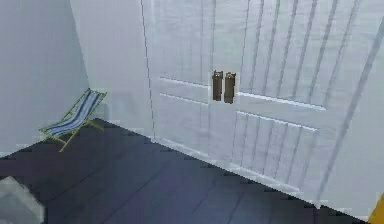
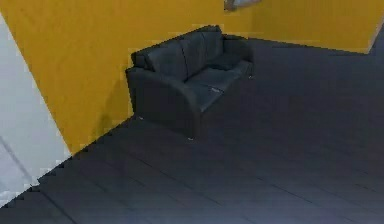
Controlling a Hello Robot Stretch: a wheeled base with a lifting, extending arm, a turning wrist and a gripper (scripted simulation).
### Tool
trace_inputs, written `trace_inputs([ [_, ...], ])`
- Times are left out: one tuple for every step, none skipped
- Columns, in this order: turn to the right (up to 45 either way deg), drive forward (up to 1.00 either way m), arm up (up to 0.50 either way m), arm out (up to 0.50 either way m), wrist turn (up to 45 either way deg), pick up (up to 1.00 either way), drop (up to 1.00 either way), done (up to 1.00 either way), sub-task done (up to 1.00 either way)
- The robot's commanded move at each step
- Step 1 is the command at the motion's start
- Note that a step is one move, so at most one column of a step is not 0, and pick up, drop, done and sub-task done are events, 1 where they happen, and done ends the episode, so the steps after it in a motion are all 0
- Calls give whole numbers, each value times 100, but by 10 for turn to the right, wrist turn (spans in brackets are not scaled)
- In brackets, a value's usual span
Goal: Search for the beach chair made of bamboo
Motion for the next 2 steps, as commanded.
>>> trace_inputs([
  [0, 75, 0, 0, 0, 0, 0, 0, 0],
  [-450, 0, 0, 0, 0, 0, 0, 0, 0],
])
